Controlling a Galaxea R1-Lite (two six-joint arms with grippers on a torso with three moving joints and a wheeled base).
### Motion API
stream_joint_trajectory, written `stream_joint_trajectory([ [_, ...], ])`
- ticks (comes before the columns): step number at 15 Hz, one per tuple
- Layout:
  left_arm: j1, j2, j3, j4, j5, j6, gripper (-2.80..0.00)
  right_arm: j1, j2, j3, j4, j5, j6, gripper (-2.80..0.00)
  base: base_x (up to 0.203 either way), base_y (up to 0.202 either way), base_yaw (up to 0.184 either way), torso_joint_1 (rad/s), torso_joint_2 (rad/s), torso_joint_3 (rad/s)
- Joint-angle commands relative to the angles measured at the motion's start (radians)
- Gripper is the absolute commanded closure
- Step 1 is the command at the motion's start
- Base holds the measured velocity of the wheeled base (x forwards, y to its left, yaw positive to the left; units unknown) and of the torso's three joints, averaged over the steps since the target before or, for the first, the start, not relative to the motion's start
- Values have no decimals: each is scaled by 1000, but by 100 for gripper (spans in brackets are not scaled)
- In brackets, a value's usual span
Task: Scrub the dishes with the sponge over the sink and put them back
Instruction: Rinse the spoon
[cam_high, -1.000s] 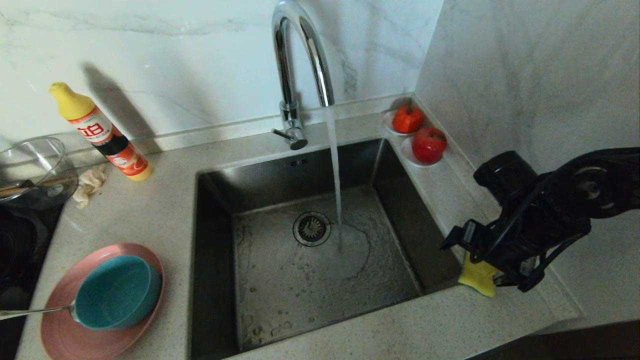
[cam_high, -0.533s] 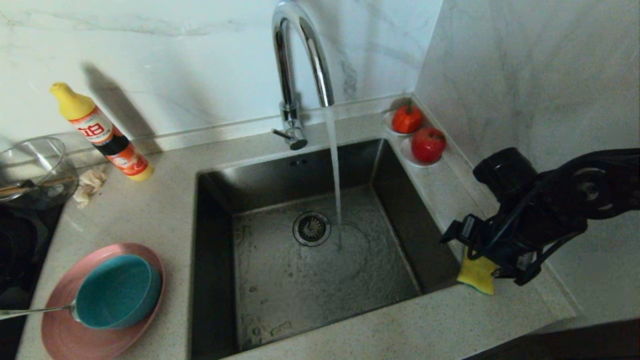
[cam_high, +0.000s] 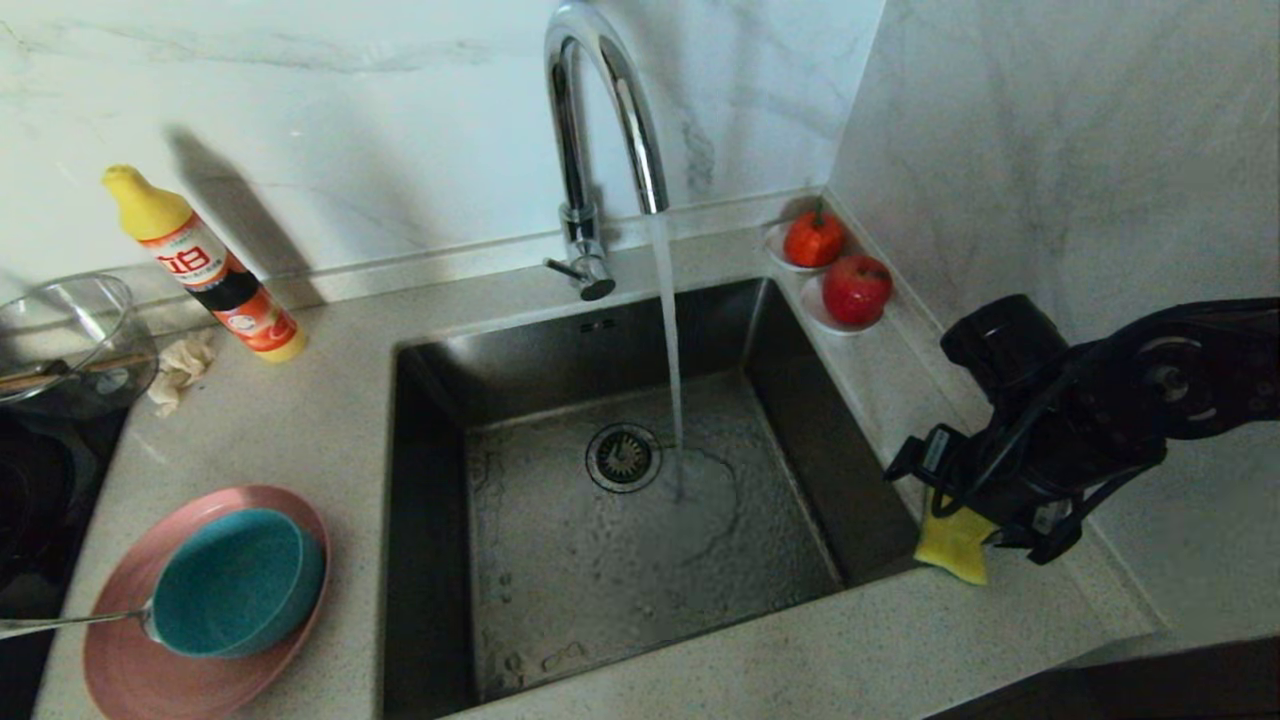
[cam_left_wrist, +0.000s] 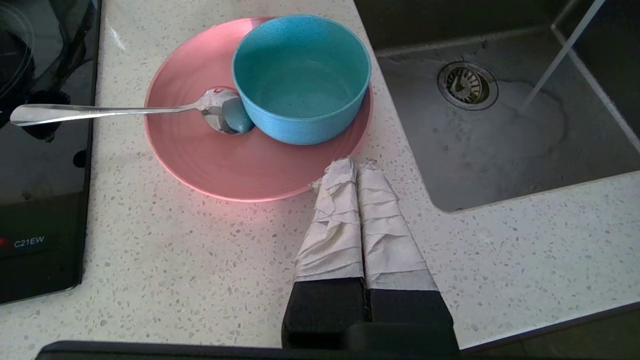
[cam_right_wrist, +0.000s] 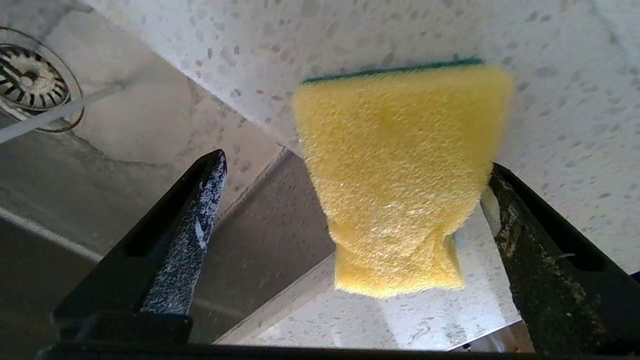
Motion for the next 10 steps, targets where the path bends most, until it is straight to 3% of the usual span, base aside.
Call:
stream_joint_trajectory([
  [1,0,-2,1,0,0,0,0,2,10,0,5,-14,5,-280,0,0,0,0,0,0],
  [10,0,-2,0,0,-1,0,0,24,24,11,11,-116,4,-280,0,0,0,0,0,0],
])
